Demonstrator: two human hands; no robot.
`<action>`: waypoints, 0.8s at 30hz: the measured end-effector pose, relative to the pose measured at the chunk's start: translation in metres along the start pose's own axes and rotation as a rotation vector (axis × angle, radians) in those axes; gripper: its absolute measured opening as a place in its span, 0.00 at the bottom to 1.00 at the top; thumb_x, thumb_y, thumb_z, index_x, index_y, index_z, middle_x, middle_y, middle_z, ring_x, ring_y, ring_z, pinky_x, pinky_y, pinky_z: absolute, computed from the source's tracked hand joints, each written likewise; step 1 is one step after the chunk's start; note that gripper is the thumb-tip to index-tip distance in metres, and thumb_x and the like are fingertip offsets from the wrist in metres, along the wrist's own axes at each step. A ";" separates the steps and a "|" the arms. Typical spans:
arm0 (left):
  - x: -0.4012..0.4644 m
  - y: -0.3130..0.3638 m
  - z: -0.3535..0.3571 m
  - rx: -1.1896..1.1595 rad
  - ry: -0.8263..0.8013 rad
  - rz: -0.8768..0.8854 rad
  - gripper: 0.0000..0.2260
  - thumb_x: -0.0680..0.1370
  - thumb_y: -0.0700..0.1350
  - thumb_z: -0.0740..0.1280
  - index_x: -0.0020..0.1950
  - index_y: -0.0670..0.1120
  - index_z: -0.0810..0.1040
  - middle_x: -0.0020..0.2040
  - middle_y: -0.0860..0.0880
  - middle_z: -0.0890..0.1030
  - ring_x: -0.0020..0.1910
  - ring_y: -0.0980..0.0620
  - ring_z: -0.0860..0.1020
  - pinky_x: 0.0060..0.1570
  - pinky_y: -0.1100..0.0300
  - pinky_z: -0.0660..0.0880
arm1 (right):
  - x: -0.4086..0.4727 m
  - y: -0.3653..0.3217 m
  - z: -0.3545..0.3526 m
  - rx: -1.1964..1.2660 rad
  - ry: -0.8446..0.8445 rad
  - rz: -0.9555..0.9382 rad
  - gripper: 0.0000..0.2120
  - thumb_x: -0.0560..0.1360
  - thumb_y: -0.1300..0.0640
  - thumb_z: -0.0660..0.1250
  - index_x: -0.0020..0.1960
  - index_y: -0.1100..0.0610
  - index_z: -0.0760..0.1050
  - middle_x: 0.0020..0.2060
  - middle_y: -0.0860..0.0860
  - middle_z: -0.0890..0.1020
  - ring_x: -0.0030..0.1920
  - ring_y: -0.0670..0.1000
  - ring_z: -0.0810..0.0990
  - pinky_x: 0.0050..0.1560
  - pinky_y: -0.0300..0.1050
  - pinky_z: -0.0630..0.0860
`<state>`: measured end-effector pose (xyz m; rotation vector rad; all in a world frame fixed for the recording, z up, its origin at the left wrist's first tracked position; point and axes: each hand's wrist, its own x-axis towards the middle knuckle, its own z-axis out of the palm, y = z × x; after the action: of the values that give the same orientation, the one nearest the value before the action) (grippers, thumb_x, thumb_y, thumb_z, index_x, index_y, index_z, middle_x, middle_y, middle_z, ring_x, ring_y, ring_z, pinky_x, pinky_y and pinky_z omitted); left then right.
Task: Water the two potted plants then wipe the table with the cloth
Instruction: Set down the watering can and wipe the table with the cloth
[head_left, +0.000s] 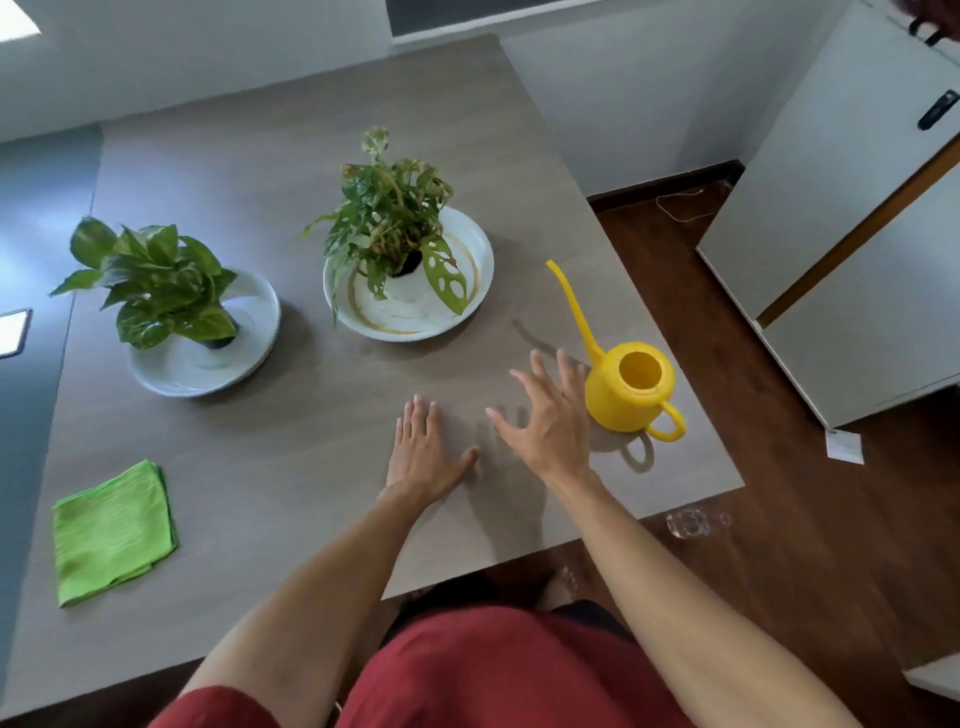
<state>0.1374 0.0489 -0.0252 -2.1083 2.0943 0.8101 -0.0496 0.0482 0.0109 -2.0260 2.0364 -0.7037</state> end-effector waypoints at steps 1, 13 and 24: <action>-0.003 -0.014 -0.003 -0.016 0.009 -0.015 0.44 0.79 0.65 0.62 0.82 0.40 0.45 0.82 0.40 0.41 0.81 0.44 0.39 0.79 0.52 0.39 | -0.001 -0.013 0.011 0.001 -0.038 -0.004 0.28 0.71 0.39 0.69 0.64 0.55 0.78 0.70 0.55 0.75 0.76 0.61 0.61 0.75 0.63 0.56; -0.036 -0.176 -0.027 -0.102 0.130 -0.146 0.43 0.79 0.66 0.61 0.82 0.40 0.48 0.83 0.40 0.43 0.82 0.44 0.41 0.79 0.53 0.39 | -0.015 -0.130 0.106 0.011 -0.445 0.000 0.27 0.78 0.46 0.64 0.74 0.55 0.68 0.76 0.55 0.66 0.78 0.58 0.57 0.76 0.56 0.55; -0.059 -0.314 -0.051 -0.071 0.243 -0.284 0.43 0.79 0.65 0.62 0.82 0.39 0.50 0.82 0.38 0.44 0.82 0.42 0.42 0.79 0.51 0.39 | -0.018 -0.198 0.168 -0.146 -0.591 0.006 0.33 0.77 0.40 0.61 0.78 0.48 0.58 0.80 0.52 0.55 0.79 0.57 0.50 0.77 0.59 0.48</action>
<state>0.4541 0.1062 -0.0564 -2.5798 1.8207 0.6286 0.2035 0.0406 -0.0492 -1.9832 1.7705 0.0610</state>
